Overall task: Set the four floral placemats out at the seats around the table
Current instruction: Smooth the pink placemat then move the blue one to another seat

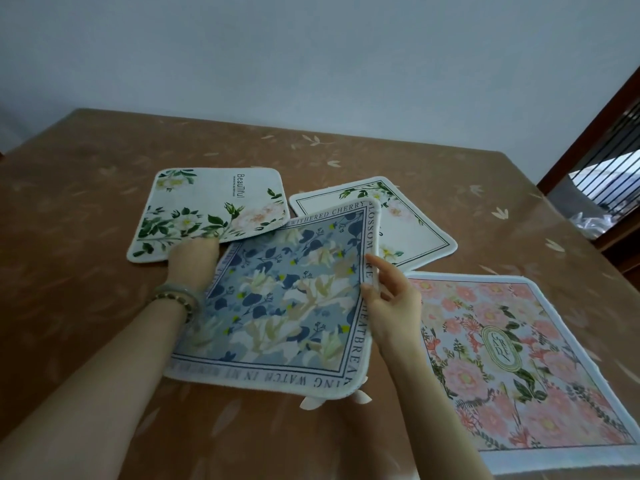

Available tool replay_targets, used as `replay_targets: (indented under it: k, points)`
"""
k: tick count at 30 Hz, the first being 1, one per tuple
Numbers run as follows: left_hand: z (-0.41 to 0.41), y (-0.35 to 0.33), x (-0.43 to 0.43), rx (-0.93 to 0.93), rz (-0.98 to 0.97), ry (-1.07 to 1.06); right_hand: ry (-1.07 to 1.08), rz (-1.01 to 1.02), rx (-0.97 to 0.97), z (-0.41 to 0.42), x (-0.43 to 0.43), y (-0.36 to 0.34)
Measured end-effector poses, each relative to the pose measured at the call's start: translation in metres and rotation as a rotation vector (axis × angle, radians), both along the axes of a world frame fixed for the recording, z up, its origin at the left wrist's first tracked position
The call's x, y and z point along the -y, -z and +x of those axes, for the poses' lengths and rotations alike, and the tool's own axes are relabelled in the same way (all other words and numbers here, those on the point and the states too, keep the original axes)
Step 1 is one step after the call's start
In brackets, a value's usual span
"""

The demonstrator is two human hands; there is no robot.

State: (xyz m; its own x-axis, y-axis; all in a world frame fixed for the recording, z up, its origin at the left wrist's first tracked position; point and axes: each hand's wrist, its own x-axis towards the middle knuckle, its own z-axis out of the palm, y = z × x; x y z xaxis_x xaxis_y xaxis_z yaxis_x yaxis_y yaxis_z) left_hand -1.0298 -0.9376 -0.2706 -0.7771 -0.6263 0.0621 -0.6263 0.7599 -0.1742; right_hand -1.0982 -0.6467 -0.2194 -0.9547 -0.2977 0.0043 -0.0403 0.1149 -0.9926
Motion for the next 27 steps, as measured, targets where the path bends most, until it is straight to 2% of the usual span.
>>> replay_targets:
  k: [2,4,6,7,13,19,22,27]
  points:
    - [0.004,0.006,0.009,-0.056,0.049,-0.033,0.005,-0.01,0.011,-0.003,-0.011,-0.004]
    - [0.01,0.012,0.014,-0.282,0.335,-0.057,0.003,0.005,0.002,-0.006,-0.023,-0.01]
    - [0.018,0.011,0.013,-0.393,0.593,-0.08,0.007,0.019,-0.02,-0.006,-0.032,-0.015]
    - [0.023,0.009,0.014,-0.404,0.633,-0.084,0.015,0.024,-0.03,-0.005,-0.036,-0.018]
    - [0.064,-0.017,0.001,-0.296,0.63,-0.013,0.083,0.026,-0.048,0.014,-0.057,-0.047]
    - [0.116,-0.077,-0.024,-0.355,0.681,0.024,0.095,-0.024,-0.131,0.059,-0.065,-0.1]
    - [0.148,-0.108,-0.042,-0.371,0.762,-0.005,0.06,-0.097,-0.163,0.096,-0.068,-0.129]
    - [0.214,-0.16,-0.076,-0.494,1.083,-0.071,0.021,-0.199,-0.181,0.161,-0.079,-0.174]
